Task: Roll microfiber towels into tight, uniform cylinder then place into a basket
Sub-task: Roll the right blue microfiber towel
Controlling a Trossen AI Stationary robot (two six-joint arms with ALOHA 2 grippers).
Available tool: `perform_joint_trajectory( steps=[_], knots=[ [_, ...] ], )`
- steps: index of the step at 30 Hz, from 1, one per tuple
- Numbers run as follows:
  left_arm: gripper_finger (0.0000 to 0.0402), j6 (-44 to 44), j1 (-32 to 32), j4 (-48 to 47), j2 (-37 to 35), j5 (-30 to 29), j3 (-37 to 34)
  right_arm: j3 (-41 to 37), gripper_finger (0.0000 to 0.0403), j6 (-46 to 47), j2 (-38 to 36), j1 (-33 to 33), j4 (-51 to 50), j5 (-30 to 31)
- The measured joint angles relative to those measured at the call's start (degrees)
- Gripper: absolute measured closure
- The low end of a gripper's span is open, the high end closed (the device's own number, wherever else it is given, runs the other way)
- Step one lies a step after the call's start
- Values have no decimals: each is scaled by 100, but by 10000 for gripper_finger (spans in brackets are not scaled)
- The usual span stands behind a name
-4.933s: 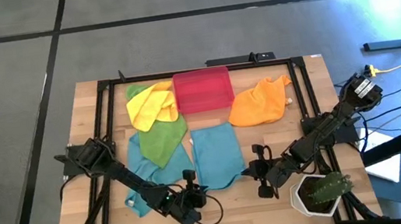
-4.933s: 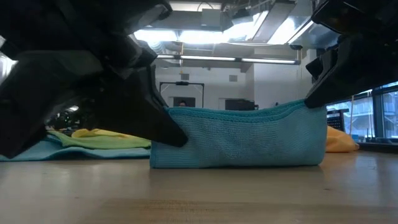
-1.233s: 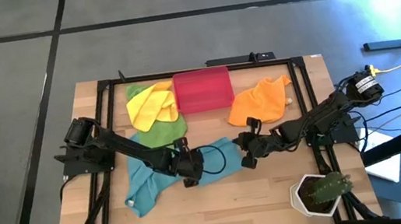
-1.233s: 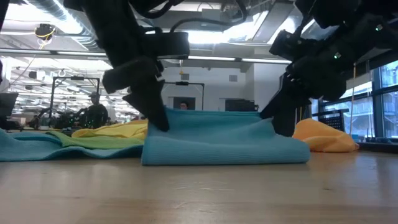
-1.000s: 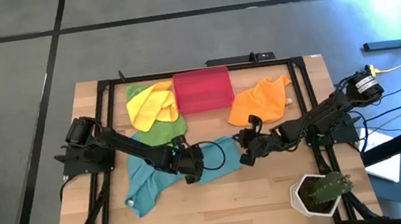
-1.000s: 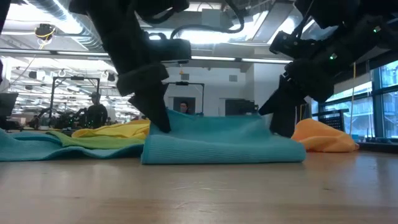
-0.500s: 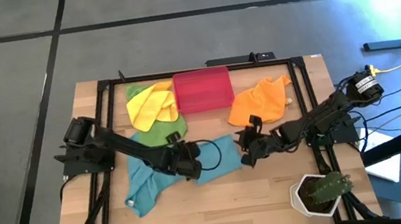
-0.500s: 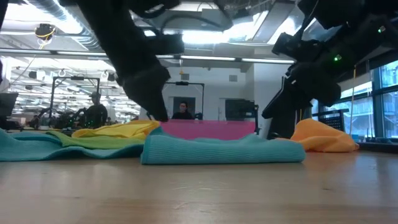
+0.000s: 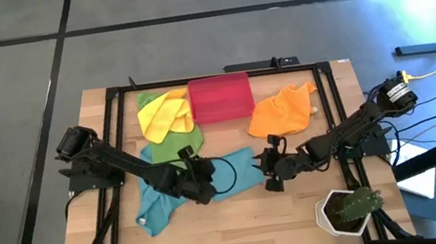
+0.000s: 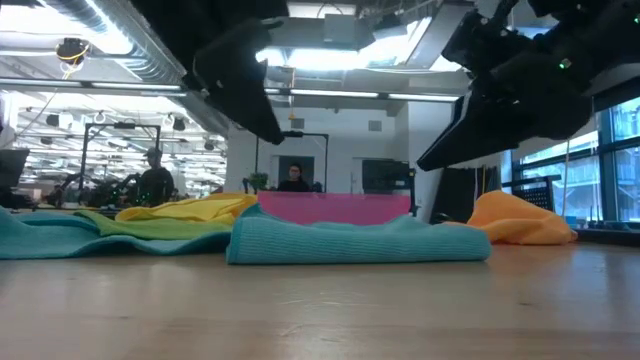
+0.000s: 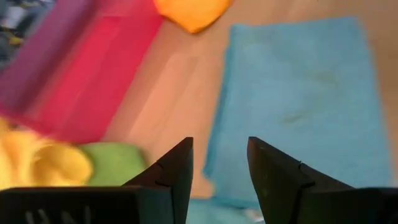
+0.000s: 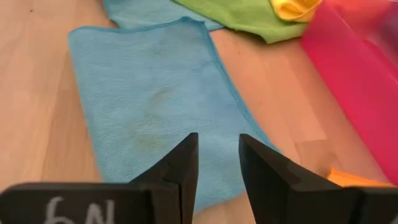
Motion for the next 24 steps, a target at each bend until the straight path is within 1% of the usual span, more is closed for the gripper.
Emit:
perform_joint_trajectory(
  steps=[3, 7, 9, 14, 19, 21, 24],
  knots=[
    [264, -2, 0, 363, 6, 315, 0, 0, 288, -3, 0, 11, 5, -265],
    [264, 68, 0, 841, 6, 625, 2, 0, 288, -88, 0, 31, 7, -1111],
    [265, 275, 7, 1120, 6, 778, 2, 0, 288, -257, 0, 121, 5, -1371],
    [265, 722, -37, 1653, 8, 803, 2, 0, 288, -596, 0, 306, 5, -1399],
    [265, 771, -102, 1719, 53, 816, 2, 0, 288, -608, 0, 321, 3, -1397],
    [265, 762, -151, 1719, 116, 865, 2, 0, 288, -512, 0, 334, -1, -1419],
    [265, 751, -243, 1972, 297, 917, 13, 2, 287, -201, -2, 419, -64, -1649]
  ],
)
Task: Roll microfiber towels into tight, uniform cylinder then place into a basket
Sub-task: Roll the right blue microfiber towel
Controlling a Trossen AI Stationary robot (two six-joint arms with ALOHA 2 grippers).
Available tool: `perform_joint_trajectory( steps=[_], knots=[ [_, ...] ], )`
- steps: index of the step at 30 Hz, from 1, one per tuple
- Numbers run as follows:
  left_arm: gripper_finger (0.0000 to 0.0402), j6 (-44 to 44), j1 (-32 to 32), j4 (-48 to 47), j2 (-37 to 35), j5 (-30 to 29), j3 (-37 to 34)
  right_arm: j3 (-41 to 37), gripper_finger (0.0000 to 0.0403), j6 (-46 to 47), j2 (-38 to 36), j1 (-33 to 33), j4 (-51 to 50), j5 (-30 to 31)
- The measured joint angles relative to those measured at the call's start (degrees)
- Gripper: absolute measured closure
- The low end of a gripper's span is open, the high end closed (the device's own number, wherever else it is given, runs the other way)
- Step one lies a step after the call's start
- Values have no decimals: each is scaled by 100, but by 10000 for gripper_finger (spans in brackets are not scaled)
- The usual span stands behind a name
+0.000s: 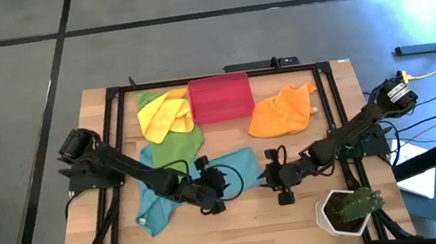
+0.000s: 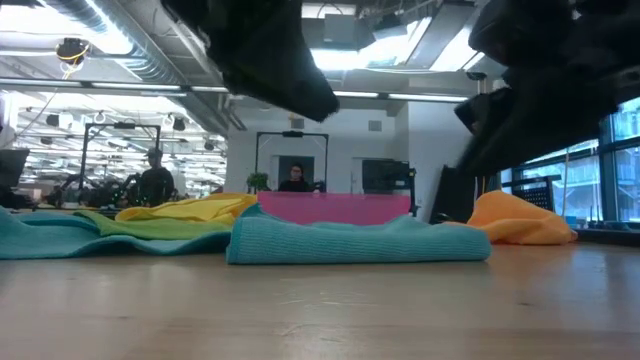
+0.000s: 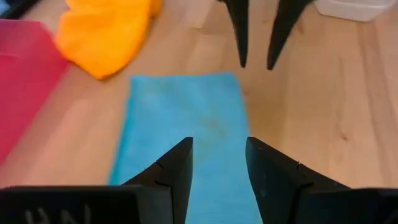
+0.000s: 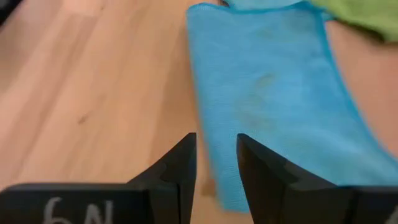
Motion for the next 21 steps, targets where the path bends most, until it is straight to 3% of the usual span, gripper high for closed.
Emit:
perform_joint_trajectory(
  steps=[4, 12, 21],
  knots=[
    [264, 171, -127, 189, 274, 302, -7, -47, 275, 63, 0, 285, -126, 2],
    [251, 187, -398, 189, 665, 245, -9, -155, 240, -272, 0, 582, -146, 839],
    [195, 340, -417, 170, 674, 306, -9, -155, 188, -572, 299, 538, -65, 1323]
  ],
)
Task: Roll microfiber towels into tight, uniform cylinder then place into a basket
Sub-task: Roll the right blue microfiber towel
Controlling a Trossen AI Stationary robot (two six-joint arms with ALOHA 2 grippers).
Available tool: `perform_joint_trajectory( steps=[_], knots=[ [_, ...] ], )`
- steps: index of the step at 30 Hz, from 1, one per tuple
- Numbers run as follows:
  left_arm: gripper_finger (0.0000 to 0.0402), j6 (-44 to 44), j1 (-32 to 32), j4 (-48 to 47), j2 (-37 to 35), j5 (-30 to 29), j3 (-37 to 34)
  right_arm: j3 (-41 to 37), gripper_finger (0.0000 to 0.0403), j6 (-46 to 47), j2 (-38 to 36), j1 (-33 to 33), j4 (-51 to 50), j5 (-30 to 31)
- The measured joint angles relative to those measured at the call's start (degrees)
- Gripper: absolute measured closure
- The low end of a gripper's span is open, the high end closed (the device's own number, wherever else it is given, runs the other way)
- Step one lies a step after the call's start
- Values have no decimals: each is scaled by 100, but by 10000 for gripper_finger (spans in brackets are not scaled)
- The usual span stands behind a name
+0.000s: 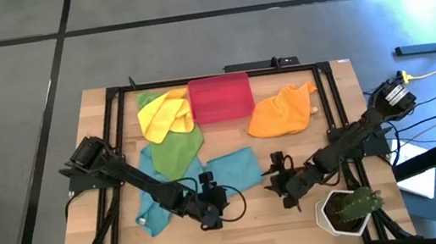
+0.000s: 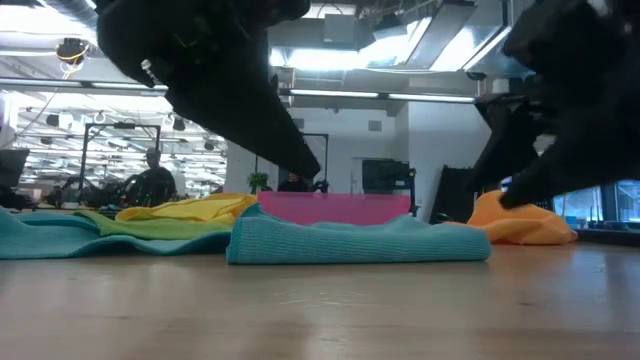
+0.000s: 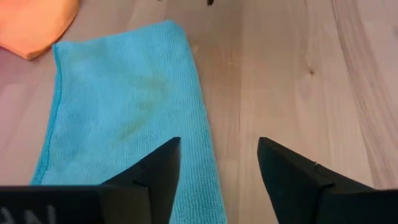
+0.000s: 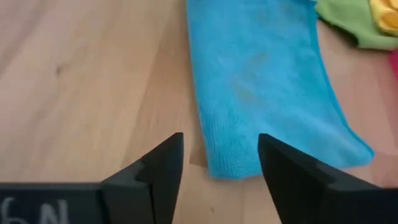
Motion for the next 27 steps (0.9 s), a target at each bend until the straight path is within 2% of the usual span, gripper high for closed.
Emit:
perform_joint_trajectory(
  steps=[5, 10, 19, 27],
  knots=[
    [172, 161, -91, -66, 47, -64, -4, 0, 172, -254, 507, -13, 188, 0],
    [172, 266, -216, -119, 232, -536, -4, 1, 171, -281, 804, -3, 225, 210],
    [173, 95, -222, -143, 915, -599, 22, 2, 171, -122, 862, 0, 240, 314],
    [173, -25, -220, -180, 984, -558, 17, 0, 171, -118, 869, -3, 284, 331]
  ],
)
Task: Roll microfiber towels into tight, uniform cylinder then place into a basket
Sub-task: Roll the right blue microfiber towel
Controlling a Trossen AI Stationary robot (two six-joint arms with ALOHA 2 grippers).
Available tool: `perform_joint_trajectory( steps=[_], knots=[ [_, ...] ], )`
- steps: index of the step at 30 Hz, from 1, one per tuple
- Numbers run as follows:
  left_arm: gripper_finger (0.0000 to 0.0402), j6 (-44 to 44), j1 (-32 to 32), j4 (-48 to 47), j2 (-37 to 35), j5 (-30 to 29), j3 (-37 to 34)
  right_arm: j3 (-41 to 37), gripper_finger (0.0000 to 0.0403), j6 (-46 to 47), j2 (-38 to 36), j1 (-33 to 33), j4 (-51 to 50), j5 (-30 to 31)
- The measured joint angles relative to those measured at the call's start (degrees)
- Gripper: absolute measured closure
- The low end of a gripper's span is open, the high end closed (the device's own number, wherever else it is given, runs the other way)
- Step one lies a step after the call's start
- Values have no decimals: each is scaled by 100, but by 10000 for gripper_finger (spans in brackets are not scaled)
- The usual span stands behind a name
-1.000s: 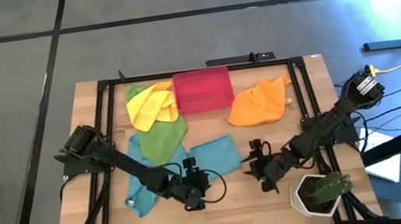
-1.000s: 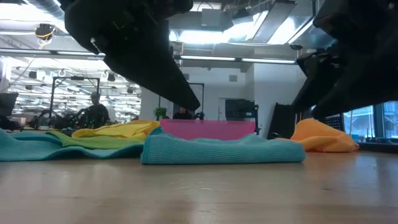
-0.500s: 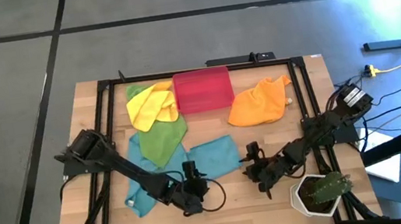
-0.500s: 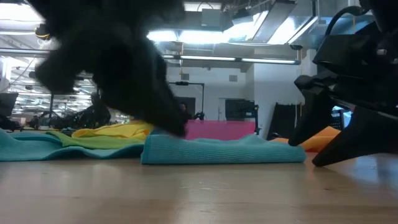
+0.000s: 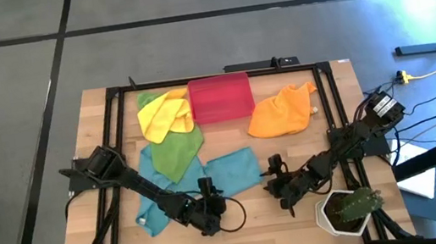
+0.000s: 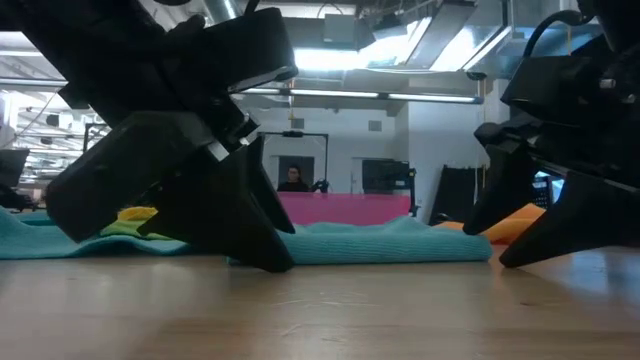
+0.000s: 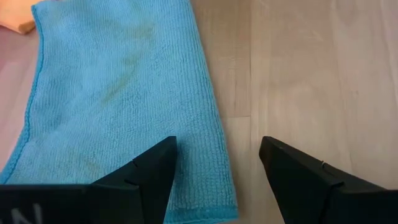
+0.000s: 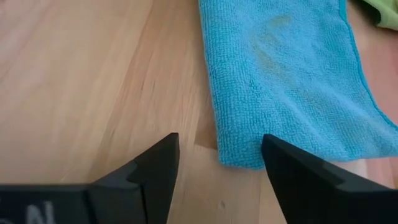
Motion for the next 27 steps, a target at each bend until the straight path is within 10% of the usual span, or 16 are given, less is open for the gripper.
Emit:
perform_joint_trajectory(
  steps=[15, 27],
  knots=[
    [206, 3, 6, 6, 10, 121, -7, -4, 183, -55, 11, -9, 34, 100],
    [276, 26, 6, 30, 19, 199, -7, -15, 352, -7, 19, -16, 5, 166]
  ],
)
